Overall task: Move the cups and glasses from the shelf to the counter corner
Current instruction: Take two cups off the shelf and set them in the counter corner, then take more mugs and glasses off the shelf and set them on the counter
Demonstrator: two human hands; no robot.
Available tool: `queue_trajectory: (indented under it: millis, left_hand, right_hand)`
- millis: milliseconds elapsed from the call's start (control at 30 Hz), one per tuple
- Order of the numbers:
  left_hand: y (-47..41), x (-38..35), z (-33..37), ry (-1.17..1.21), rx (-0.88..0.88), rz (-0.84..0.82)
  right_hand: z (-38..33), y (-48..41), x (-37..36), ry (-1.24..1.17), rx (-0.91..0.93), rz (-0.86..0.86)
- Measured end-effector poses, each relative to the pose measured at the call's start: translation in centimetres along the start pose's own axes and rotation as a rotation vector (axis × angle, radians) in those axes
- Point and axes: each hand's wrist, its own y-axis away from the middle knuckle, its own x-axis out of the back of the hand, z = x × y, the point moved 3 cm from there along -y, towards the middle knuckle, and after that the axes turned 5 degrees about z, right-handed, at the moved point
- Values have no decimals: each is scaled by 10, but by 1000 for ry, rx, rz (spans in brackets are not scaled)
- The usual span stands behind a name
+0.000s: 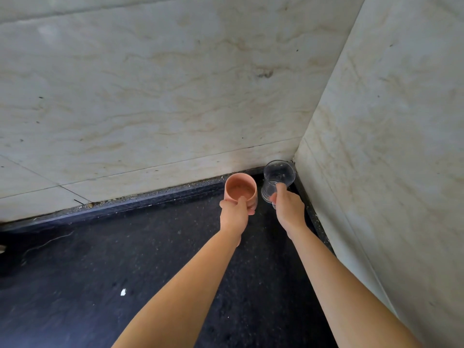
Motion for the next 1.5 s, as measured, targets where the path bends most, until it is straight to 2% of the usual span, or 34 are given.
queue_trajectory:
  millis: [100,233,367,500,733,900,1000,1200,1300,1400,1500]
  left_hand:
    - [10,16,7,-82,-58,-25]
    - [46,72,19,-261,-332,93]
    - [103,166,34,-373,-698,361]
    - [175,272,30,-491,-849,720]
    - [342,435,-78,-626,-643,1316]
    - [474,505,-170,-707,-428,1511]
    - [555,545,-227,-742,-356,1622]
    - [748,618,-394,-798,-112,1832]
    - [835,642,-471,-812,1,1893]
    - [926,657,-547,-778,146,1944]
    - [1001,667,-605,-726,289,2003]
  right_hand:
    - [-5,6,13,246,83,77]
    - [-30,33,35,271,232,283]
    - [-95,84,34,198,613,295]
    - [-167,160,9,129,1020,183]
    - [-215,363,-68,47,1431,-258]
    - [-210,529,-94,-79,1631,-480]
    - [-195,635,-101,-152,1751,-577]
    - [-115,885,-111,-334,2013,-700]
    - [-67,1002,-111,-415,2061,-790]
    - [-7,1125,-100,-464,2087,-962]
    - [46,1229,-84,-521,2187,-1074]
